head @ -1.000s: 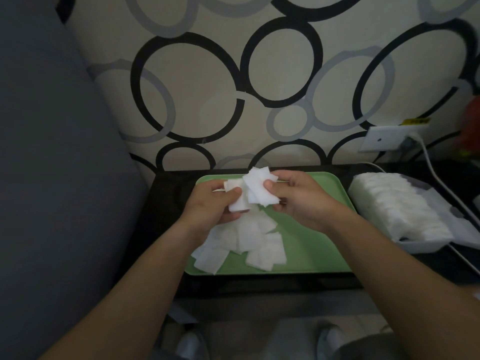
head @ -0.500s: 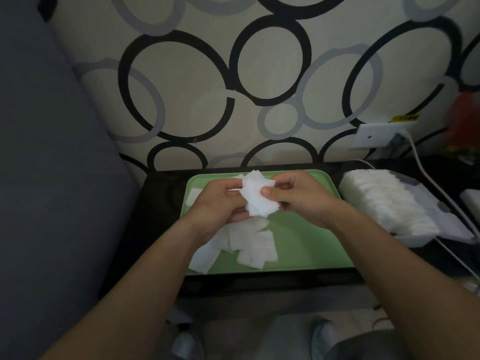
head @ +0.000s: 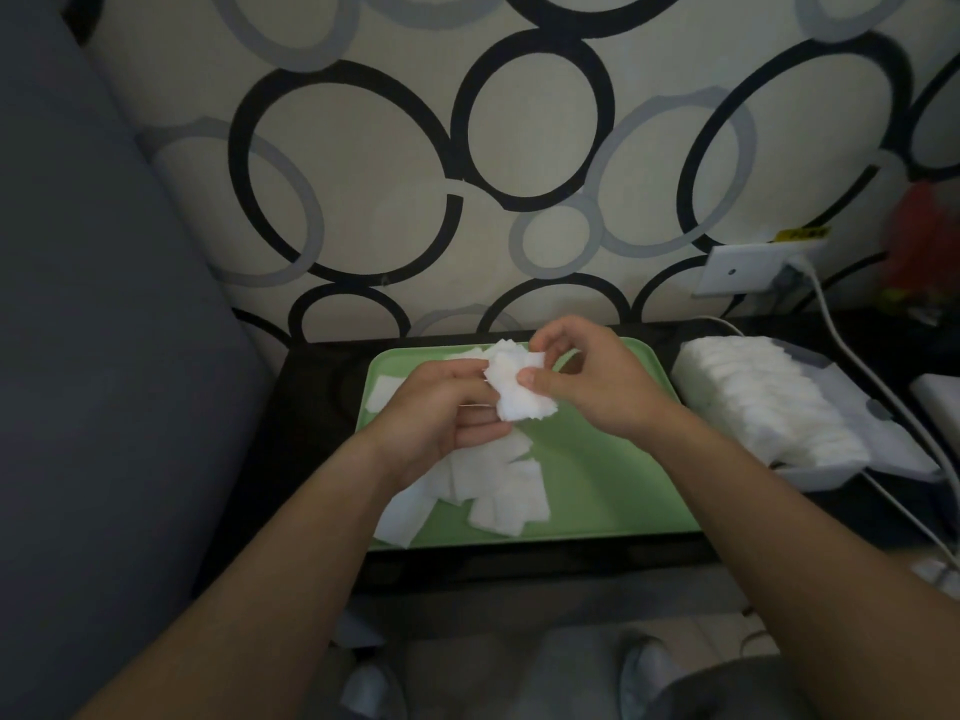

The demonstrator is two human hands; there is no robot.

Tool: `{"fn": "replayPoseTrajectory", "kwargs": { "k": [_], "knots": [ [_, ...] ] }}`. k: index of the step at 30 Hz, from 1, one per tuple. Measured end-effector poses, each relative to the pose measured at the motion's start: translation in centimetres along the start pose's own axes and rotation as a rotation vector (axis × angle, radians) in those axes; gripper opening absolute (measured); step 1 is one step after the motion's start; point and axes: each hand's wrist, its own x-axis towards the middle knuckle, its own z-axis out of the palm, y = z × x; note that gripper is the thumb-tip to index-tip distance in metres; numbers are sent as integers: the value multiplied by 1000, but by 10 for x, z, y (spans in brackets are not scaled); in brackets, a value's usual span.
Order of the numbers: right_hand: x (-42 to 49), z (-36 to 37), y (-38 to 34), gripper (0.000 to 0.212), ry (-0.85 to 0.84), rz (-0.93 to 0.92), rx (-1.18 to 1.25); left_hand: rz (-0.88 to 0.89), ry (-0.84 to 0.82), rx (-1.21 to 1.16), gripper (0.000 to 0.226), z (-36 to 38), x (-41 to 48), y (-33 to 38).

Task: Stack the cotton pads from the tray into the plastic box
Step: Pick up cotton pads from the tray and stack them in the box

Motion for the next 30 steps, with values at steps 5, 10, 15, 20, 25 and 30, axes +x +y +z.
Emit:
{"fn": "replayPoseTrajectory", "kwargs": {
  "k": [5, 10, 15, 20, 25, 30],
  "knots": [
    [-1, -2, -6, 36, -33, -138, -85, 7, -25, 6, 29, -1, -2, -2],
    [-2, 2, -10, 18, 36, -160, -75, 5, -3, -54, 33, -2, -1, -2],
    [0, 3, -11, 8, 136, -134, 69, 6, -20, -101, 36, -3, 0, -2],
    [1, -2, -17, 11, 170, -23, 259, 39, 38, -103, 31, -3, 3, -3],
    [0, -4, -21, 11, 138, 74, 489, 55, 82, -101, 30, -2, 7, -7],
    [-4, -1, -21, 6, 76, 117, 323, 70, 55, -101, 36, 3, 6, -5]
  ]
}}
